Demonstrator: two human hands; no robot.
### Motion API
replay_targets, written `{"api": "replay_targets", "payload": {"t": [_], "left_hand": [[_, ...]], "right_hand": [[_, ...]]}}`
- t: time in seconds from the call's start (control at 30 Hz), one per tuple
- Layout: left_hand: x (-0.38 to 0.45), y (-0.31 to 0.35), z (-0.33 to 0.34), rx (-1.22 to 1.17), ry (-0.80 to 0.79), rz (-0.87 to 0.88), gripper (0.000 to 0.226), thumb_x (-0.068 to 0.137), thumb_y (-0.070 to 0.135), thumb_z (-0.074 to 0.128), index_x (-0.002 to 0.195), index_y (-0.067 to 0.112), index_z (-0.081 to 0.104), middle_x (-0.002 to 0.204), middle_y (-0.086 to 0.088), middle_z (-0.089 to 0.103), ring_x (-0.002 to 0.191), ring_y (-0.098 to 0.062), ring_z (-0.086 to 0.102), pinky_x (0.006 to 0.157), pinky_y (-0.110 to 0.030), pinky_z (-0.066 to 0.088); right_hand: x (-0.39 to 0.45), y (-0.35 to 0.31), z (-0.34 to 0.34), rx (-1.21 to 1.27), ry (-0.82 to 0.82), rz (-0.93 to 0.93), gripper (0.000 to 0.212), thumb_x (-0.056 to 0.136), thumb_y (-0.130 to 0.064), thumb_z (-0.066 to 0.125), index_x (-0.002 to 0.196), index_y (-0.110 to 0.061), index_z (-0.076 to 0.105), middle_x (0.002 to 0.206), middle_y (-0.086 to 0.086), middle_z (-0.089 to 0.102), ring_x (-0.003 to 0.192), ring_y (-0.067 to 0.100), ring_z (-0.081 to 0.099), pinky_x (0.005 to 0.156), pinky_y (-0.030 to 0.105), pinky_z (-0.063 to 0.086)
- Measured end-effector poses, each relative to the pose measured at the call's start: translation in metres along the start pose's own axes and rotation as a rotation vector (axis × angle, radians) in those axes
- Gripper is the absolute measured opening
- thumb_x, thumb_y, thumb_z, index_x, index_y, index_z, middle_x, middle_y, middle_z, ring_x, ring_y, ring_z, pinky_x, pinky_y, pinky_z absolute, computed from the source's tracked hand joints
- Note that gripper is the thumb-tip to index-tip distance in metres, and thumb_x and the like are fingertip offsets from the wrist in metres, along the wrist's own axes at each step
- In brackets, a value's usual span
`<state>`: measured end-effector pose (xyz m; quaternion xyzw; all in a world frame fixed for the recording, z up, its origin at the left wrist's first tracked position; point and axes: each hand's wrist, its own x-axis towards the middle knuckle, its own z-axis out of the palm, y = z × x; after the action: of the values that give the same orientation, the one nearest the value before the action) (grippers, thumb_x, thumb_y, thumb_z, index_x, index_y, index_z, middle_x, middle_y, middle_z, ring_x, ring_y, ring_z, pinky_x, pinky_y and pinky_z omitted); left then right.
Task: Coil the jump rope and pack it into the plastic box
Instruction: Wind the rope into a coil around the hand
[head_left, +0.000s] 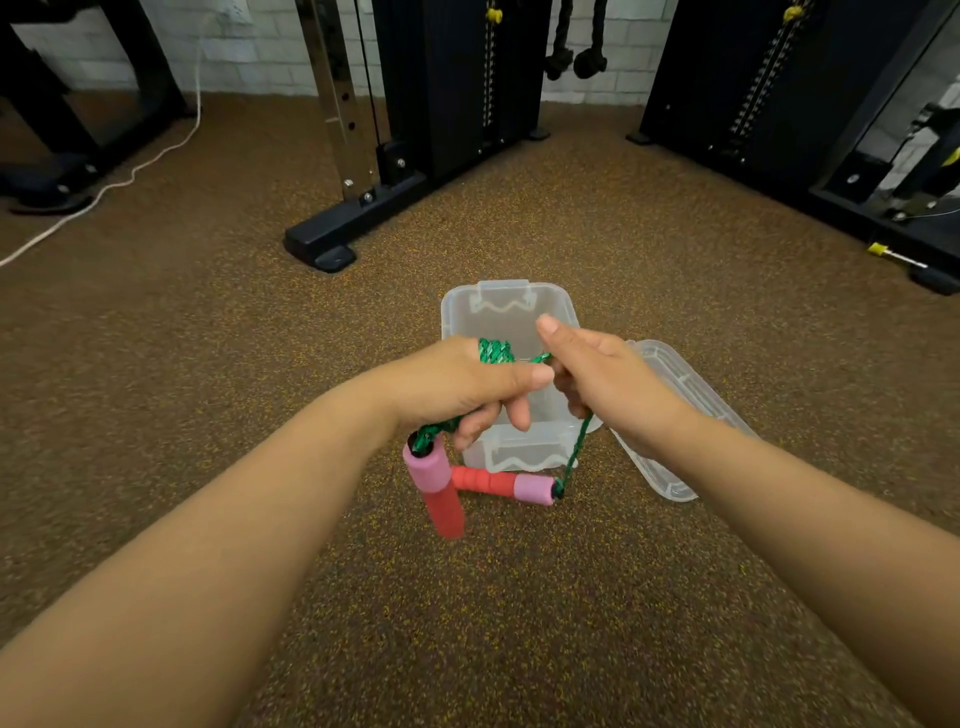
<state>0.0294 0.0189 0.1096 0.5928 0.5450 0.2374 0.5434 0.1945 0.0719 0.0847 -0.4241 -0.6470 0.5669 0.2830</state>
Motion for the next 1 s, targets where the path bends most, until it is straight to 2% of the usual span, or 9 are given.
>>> {"api": "replay_targets", "payload": {"t": [0.1, 0.2, 0.3, 0.43, 0.53, 0.67, 0.77, 0.9, 1.0], "left_hand": [[0.001, -0.003, 0.0, -0.112, 0.003, 0.001, 0.046, 0.094, 0.041, 0.047, 0.059, 0.012, 0.054, 0.033, 0.0, 0.038, 0.03, -0.016, 0.038, 0.041, -0.02, 0.038], [0.002, -0.004, -0.002, -0.208, 0.019, 0.001, 0.047, 0.094, 0.042, 0.044, 0.056, 0.015, 0.046, 0.033, 0.003, 0.034, 0.03, -0.015, 0.035, 0.041, -0.021, 0.036], [0.003, -0.006, -0.004, -0.288, 0.037, -0.004, 0.047, 0.094, 0.045, 0.043, 0.056, 0.018, 0.043, 0.033, 0.005, 0.033, 0.029, -0.013, 0.037, 0.043, -0.024, 0.033], [0.004, -0.006, -0.005, -0.351, 0.074, -0.002, 0.047, 0.092, 0.047, 0.044, 0.054, 0.019, 0.041, 0.032, 0.006, 0.032, 0.028, -0.013, 0.035, 0.047, -0.027, 0.031], [0.003, -0.008, -0.004, -0.34, 0.008, -0.011, 0.046, 0.084, 0.052, 0.05, 0.053, 0.02, 0.043, 0.032, 0.005, 0.032, 0.028, -0.013, 0.035, 0.046, -0.026, 0.031], [0.002, -0.006, 0.003, -0.293, -0.193, -0.007, 0.04, 0.078, 0.047, 0.064, 0.052, 0.019, 0.052, 0.03, 0.004, 0.035, 0.026, -0.012, 0.037, 0.04, -0.019, 0.034], [0.002, -0.001, 0.007, -0.306, -0.259, 0.006, 0.038, 0.088, 0.034, 0.057, 0.055, 0.015, 0.062, 0.029, 0.002, 0.038, 0.025, -0.011, 0.04, 0.037, -0.017, 0.035], [0.004, 0.003, 0.005, -0.479, -0.12, 0.076, 0.042, 0.087, 0.041, 0.05, 0.058, 0.014, 0.063, 0.03, 0.002, 0.042, 0.026, -0.012, 0.043, 0.042, -0.021, 0.035], [0.005, 0.0, 0.004, -0.605, 0.02, 0.067, 0.044, 0.087, 0.043, 0.047, 0.058, 0.015, 0.066, 0.033, 0.001, 0.046, 0.03, -0.014, 0.048, 0.042, -0.02, 0.041]], "right_hand": [[0.001, 0.003, -0.002, 0.071, -0.073, 0.096, 0.045, 0.096, -0.053, 0.036, 0.067, -0.019, 0.046, 0.053, -0.007, 0.035, 0.044, 0.008, 0.032, 0.054, 0.026, 0.034], [0.002, 0.009, -0.007, 0.224, -0.186, 0.146, 0.047, 0.099, -0.047, 0.028, 0.082, -0.015, 0.058, 0.062, 0.0, 0.046, 0.053, 0.012, 0.044, 0.063, 0.029, 0.043], [0.0, 0.015, -0.013, 0.288, -0.275, 0.146, 0.041, 0.101, -0.034, 0.03, 0.099, -0.016, 0.066, 0.069, 0.0, 0.06, 0.065, 0.015, 0.056, 0.072, 0.028, 0.047], [0.001, 0.015, -0.02, 0.357, -0.195, 0.041, 0.023, 0.087, -0.024, 0.052, 0.099, -0.012, 0.068, 0.07, -0.001, 0.068, 0.07, 0.015, 0.066, 0.083, 0.032, 0.054], [0.004, 0.01, -0.026, 0.364, -0.087, -0.082, 0.02, 0.079, -0.021, 0.061, 0.093, -0.008, 0.067, 0.076, 0.005, 0.069, 0.076, 0.017, 0.067, 0.09, 0.038, 0.053], [0.007, 0.0, -0.019, 0.203, 0.072, -0.283, 0.008, 0.086, -0.003, 0.061, 0.089, -0.009, 0.065, 0.075, 0.006, 0.065, 0.069, 0.009, 0.064, 0.075, 0.025, 0.055], [0.009, 0.005, -0.008, -0.008, 0.153, -0.392, 0.011, 0.089, -0.009, 0.062, 0.087, -0.02, 0.063, 0.072, 0.0, 0.061, 0.064, 0.007, 0.057, 0.063, 0.022, 0.05], [0.006, 0.034, 0.006, -0.241, 0.078, -0.343, 0.018, 0.094, -0.032, 0.052, 0.081, -0.041, 0.061, 0.063, -0.006, 0.055, 0.059, 0.008, 0.047, 0.055, 0.034, 0.04], [-0.004, 0.045, 0.018, -0.27, -0.021, -0.285, 0.025, 0.099, -0.025, 0.045, 0.082, -0.036, 0.059, 0.051, -0.018, 0.051, 0.048, 0.001, 0.042, 0.051, 0.021, 0.032]]}}
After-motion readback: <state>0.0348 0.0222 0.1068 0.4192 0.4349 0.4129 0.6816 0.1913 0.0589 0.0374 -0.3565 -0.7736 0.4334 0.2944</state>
